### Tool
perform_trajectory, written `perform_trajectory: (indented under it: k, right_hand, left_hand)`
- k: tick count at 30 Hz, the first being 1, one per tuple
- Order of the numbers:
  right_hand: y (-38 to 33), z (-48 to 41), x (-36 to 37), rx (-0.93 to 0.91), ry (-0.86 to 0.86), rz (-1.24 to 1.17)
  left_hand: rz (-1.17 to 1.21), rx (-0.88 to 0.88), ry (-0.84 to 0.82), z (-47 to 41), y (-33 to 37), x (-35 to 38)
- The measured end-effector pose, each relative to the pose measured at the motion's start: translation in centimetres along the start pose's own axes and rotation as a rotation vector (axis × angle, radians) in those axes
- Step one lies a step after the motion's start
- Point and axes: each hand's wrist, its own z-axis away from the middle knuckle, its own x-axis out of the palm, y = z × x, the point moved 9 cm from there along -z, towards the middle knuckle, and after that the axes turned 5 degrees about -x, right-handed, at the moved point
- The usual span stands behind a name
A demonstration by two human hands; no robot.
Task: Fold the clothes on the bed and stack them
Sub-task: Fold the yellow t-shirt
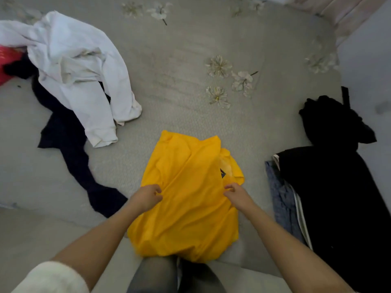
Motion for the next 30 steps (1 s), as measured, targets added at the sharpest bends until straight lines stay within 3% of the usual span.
perform_trajectory:
  k: [3,6,11,17,22,26,30]
  right_hand:
    - [-0.4,-2.8,-2.6,0.033,0.163,0.013]
    - [-0.1,-6.2,-4.1,0.088,0.220,-0.014]
    - [1.6,-10.7,-6.1,0.150,0.348,-0.049]
    - [3.8,-12.5,-3.5,0.162,0.237,-0.068]
    - [4.5,-11.8,-1.0,0.137,0.210,-0.003]
    - [3.7,-11.1,-2.7,0.112,0.447,0.103]
    - [0.3,-8.2,-6.1,0.055,0.792,-0.086]
  left_hand:
    - [0.029,0.024,0.127,-3.3,2.7,-3.3]
    - [-0.010,0.054,0.241,-7.3,5.2,-6.8]
    - [-0.047,0.087,0.239,-13.8,7.9,-8.5]
    - [0.018,0.036,0.115,-18.7,6.7,-6.2]
    - [0.261,0.048,0.191,-18.0,5.1,-7.6]
    - [0.473,0.084,0.326,-16.0,3.4,-13.0]
    - [0.668,0.091,0.479,-13.8,0.7,-18.9]
